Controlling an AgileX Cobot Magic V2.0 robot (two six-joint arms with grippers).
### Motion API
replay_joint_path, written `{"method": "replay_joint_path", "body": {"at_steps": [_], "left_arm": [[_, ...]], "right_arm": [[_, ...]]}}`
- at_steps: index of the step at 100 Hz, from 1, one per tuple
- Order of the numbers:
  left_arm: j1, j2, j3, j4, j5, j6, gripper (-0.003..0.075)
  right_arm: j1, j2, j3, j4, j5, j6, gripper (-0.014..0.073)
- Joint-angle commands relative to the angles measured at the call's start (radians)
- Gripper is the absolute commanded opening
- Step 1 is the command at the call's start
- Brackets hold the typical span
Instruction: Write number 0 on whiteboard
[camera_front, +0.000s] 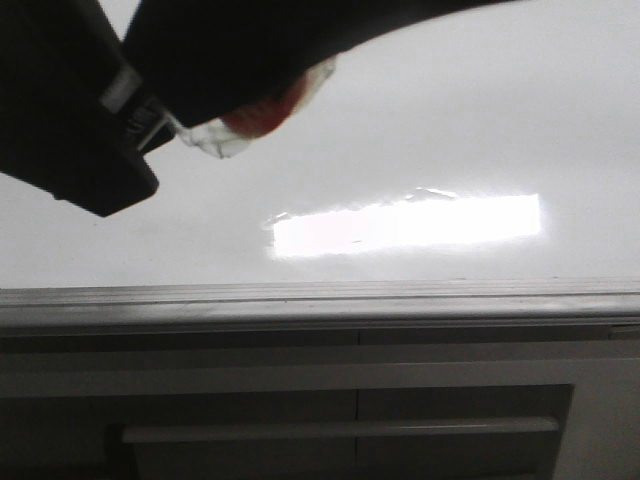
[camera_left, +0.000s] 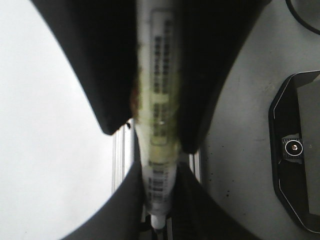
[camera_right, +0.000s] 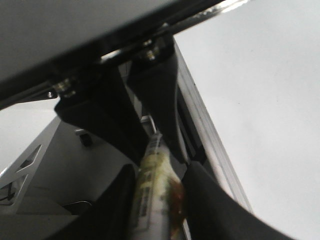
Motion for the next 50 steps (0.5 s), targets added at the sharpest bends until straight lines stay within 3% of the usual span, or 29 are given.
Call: {"method": "replay_joint_path", "body": {"at_steps": [1, 24, 31, 43, 50], "left_arm": [[-0.008, -0.018, -0.033, -0.003, -0.071, 0.005, -0.002], [-0.008, -0.018, -0.033, -0.008, -0.071, -0.052, 0.0003], [-0.008, -0.018, -0.033, -0.008, -0.075, -0.1, 0.0089], [-0.008, -0.053, -0.033, -0.038, -0.093, -0.184, 0.0347], [-0.008, -0.087, -0.033, -0.072, -0.119, -0.216, 0.0443]], "right_arm": [[0.0, -0.009, -0.036, 0.026, -0.101, -0.004, 0.0083], [0.0, -0.009, -0.036, 0.026, -0.135, -0.004, -0.0074], [0.0, -0.012, -0.036, 0.026, -0.143, -0.004, -0.0074], [-0.02, -0.029, -0.032, 0.026, -0.134, -0.004, -0.0066], [-0.04, -0.054, -0.009, 0.026, -0.121, -0.004, -0.006]]}}
